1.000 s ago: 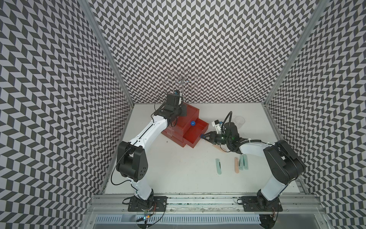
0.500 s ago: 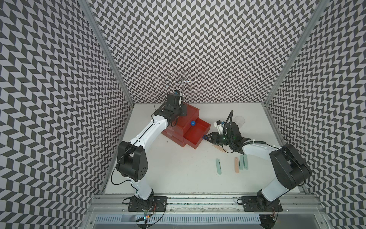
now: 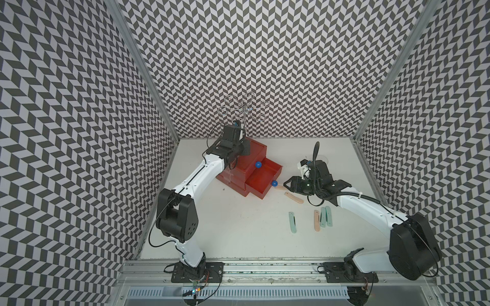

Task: Place the fruit knives into the drawer by color
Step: Open the drawer in the storage box, then pick up the fruit knife from the center of the board.

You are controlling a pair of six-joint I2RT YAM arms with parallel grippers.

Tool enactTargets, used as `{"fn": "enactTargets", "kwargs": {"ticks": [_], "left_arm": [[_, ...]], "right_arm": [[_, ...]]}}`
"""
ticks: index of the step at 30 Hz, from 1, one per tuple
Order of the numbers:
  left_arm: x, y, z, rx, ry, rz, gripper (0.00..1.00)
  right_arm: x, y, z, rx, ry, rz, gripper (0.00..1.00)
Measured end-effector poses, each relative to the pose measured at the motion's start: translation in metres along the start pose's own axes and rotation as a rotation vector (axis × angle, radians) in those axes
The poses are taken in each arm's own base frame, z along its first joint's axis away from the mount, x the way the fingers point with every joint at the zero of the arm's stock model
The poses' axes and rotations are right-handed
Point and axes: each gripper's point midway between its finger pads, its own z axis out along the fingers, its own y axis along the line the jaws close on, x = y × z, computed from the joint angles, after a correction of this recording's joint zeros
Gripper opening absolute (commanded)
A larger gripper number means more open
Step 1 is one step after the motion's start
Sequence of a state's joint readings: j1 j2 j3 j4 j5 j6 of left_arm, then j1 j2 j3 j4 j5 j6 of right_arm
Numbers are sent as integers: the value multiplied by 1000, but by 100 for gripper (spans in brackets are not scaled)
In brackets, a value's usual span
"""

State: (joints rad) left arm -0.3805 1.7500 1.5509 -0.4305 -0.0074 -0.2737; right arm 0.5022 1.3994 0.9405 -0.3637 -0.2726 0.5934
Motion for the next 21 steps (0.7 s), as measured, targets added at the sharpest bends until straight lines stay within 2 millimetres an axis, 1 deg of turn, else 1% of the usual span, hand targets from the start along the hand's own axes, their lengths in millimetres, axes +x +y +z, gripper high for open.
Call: {"fn": "enactTargets", "kwargs": {"ticks": [2, 5, 7, 9, 12, 15, 21], "left_arm": [[0, 0, 0, 0, 0, 0, 0], [0, 0, 0, 0, 0, 0, 0], [0, 0, 0, -2, 0, 0, 0], [0, 1, 0, -7, -1, 0, 0], [0, 1, 0, -10, -2, 1, 0], [0, 1, 0, -12, -3, 1, 0], [0, 1, 0, -12, -3, 2, 0]], "right_arm": [[14, 0, -1, 100, 38, -43, 47], [37, -1, 3, 191, 99, -95, 47], [55, -9, 4, 251, 148, -108, 47], [68, -25, 4, 323, 187, -101, 47], [82, -41, 1, 387, 221, -82, 48], [94, -51, -2, 428, 253, -65, 47], [113, -61, 1, 466, 311, -53, 46]]}}
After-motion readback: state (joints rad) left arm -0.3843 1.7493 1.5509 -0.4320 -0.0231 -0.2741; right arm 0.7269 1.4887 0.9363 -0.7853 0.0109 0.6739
